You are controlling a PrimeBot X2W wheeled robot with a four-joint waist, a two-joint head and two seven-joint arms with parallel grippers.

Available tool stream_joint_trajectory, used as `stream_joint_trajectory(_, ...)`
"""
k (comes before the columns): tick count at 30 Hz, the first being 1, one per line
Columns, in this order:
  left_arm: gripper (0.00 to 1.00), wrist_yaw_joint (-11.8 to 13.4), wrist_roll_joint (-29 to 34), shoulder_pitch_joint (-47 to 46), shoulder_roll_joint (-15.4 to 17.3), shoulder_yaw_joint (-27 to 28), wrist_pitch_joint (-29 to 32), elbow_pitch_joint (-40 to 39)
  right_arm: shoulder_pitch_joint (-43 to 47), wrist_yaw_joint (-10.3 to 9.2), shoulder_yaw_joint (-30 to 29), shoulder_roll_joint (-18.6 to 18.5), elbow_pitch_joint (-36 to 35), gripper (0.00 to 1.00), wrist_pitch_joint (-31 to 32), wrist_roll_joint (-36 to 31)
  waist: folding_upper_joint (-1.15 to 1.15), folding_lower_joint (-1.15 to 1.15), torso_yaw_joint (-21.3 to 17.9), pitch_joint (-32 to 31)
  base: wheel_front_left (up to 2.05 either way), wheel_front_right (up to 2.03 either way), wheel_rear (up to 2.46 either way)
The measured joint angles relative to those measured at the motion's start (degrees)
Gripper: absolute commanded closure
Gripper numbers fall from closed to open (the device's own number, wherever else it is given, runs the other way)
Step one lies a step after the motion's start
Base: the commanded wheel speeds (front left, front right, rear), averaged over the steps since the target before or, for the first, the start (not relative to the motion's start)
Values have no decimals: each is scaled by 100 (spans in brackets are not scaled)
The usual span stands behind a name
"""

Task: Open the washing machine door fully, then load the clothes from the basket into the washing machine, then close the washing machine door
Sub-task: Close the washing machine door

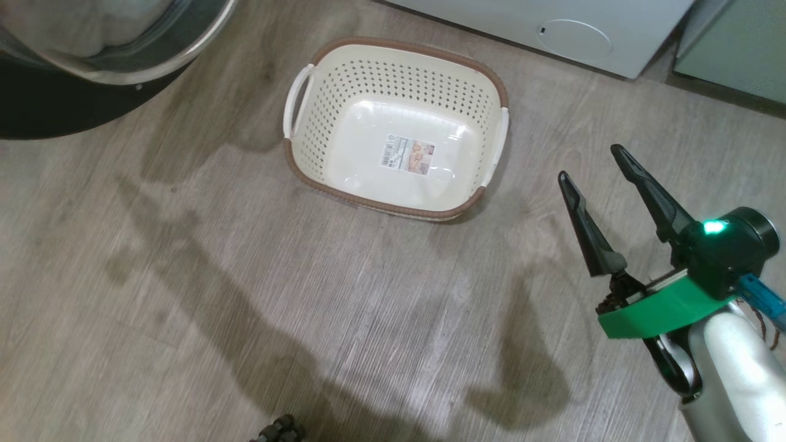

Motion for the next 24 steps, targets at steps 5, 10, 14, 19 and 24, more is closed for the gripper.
stream_joint_trajectory(5, 100, -29, -905, -829, 201, 728, 745, 1467, -57, 0, 82, 8, 47, 0, -8, 0, 0, 0, -133, 6, 0, 0, 0)
stream_joint_trajectory(10, 100, -1, -1634, -1285, 372, 1382, 1212, 2331, -58, 0, 129, 12, 87, 0, -19, 10, 0, 0, -200, -46, 0, 0, 0)
stream_joint_trajectory(14, 100, -25, -2143, -1531, 388, 1763, 1555, 2818, -58, 0, 129, 23, 102, 0, -26, 15, 0, 0, -230, -85, 0, 0, 0)
stream_joint_trajectory(19, 100, -171, -2486, -1771, 435, 1953, 1856, 3127, -58, 0, 124, 22, 87, 0, -32, -86, 1, 0, -282, -57, 0, 0, 0)
stream_joint_trajectory(24, 100, -221, -2554, -1872, 444, 1956, 1942, 3322, -59, 0, 83, 22, 68, 0, -33, -146, 0, 0, -324, 16, 0, 0, 0)
